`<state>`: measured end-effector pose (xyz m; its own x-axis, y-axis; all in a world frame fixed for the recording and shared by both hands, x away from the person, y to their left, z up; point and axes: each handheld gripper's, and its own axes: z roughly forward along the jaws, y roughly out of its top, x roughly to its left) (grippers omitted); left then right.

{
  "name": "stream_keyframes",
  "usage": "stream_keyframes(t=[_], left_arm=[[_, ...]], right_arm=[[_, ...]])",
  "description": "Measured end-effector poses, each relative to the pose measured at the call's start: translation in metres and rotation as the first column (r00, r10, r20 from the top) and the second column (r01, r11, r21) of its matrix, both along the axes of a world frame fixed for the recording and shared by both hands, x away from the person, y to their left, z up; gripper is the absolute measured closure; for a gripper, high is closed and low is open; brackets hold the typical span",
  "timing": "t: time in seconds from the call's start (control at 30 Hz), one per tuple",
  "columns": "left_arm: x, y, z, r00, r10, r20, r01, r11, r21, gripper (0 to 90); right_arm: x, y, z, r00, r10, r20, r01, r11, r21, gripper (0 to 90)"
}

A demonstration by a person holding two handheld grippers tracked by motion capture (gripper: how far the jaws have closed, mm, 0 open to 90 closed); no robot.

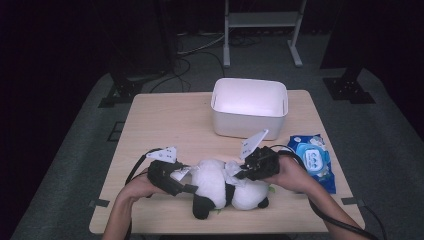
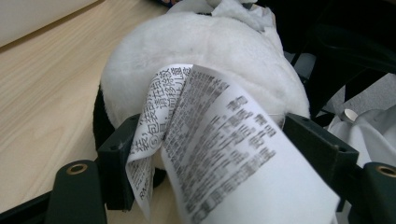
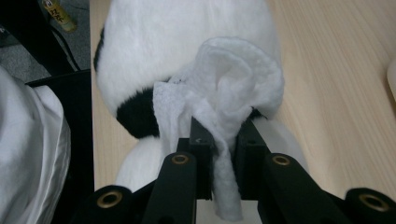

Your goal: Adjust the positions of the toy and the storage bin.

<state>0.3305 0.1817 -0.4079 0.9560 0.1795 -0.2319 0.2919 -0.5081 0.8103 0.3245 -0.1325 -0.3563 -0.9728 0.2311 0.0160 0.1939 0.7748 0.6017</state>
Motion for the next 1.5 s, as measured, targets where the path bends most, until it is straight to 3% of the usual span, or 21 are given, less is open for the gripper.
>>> stream_keyframes(t=[0.33, 0.8, 1.1, 1.23, 1.5], left_arm=[[-0.002, -0.002, 0.005, 0.9995, 0.023, 0.021, -0.023, 0.9997, 0.005, 20.5], [-0.006, -0.007, 0.013, 0.9989, 0.009, 0.046, -0.009, 1.0000, 0.001, 19.2], [-0.008, -0.014, 0.015, 0.9976, 0.013, 0.069, -0.015, 0.9995, 0.028, 19.0], [-0.010, -0.017, 0.020, 0.9951, 0.020, 0.096, -0.023, 0.9993, 0.031, 19.0], [-0.013, -0.030, 0.029, 0.9865, 0.021, 0.162, -0.038, 0.9943, 0.099, 19.6]], right_arm=[[0.000, -0.033, -0.005, 0.9971, -0.074, -0.016, 0.074, 0.997, 0.010, 79.5], [-0.006, -0.012, -0.011, 0.9994, -0.007, -0.035, 0.008, 0.999, 0.038, 79.7], [-0.009, -0.009, -0.010, 0.9994, 0.001, -0.035, 0.001, 0.999, 0.036, 79.7], [-0.009, -0.008, -0.011, 0.9992, 0.006, -0.039, -0.004, 0.999, 0.042, 79.7], [-0.008, -0.001, -0.011, 0.9995, 0.019, -0.025, -0.018, 0.999, 0.048, 79.7]])
